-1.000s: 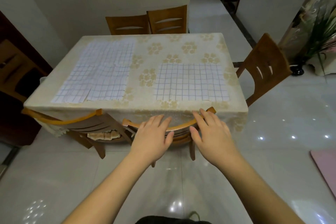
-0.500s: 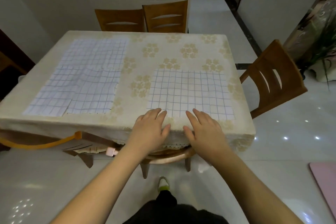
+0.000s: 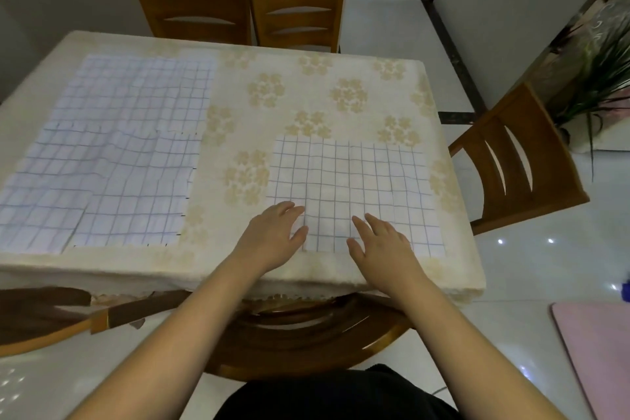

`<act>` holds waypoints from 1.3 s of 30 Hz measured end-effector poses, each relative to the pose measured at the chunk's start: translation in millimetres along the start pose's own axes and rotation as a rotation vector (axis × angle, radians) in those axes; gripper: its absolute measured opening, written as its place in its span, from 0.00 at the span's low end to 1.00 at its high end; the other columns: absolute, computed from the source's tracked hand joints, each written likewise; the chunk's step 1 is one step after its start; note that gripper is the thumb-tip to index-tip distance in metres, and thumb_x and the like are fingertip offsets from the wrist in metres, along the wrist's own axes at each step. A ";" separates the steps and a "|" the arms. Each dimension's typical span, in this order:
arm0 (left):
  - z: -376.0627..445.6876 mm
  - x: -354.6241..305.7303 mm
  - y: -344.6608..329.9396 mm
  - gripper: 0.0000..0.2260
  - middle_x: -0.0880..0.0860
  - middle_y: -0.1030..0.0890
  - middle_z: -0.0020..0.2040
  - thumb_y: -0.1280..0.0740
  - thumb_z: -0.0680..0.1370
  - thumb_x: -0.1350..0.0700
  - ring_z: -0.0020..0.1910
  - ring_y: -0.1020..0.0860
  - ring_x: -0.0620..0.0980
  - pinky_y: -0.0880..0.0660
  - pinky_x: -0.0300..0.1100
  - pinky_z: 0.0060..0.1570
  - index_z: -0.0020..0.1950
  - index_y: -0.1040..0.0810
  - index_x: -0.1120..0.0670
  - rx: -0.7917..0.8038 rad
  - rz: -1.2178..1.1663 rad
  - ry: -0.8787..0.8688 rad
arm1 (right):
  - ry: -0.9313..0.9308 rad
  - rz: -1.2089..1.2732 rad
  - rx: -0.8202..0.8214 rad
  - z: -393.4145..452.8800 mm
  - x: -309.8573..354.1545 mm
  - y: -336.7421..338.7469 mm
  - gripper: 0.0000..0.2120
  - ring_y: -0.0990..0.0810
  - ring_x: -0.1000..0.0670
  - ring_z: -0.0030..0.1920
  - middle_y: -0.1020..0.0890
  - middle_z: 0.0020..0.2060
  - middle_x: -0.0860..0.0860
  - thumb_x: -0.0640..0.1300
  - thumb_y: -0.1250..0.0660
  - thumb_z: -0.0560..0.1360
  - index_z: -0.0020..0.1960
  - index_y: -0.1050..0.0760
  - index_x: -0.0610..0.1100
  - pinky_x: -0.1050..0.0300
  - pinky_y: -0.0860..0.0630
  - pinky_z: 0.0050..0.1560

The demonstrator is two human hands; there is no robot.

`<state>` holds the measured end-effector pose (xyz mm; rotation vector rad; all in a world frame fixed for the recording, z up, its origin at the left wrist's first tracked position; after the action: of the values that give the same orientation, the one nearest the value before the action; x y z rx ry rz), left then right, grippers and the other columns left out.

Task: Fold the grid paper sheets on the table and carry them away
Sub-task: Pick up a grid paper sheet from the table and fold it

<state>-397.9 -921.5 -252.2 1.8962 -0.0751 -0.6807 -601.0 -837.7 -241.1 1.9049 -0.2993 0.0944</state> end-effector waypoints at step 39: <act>53.9 37.9 -60.2 0.06 0.50 0.21 0.47 0.36 0.80 0.52 0.47 0.22 0.53 0.25 0.46 0.47 0.53 0.23 0.53 -0.313 -0.868 0.633 | 0.118 0.078 0.323 77.5 -76.1 -91.9 0.29 0.56 0.47 0.79 0.57 0.80 0.48 0.53 0.52 0.84 0.80 0.58 0.47 0.47 0.52 0.77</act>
<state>-408.0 -953.9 -334.8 1.7058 1.2377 -0.5589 -657.4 -868.5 -368.1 2.1964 -0.2912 0.3229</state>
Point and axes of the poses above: each hand's wrist, its own z-axis towards the middle knuckle, its own y-axis out of the back of the hand, x = y × z, the point moved 1 cm from there along z, towards the middle knuckle
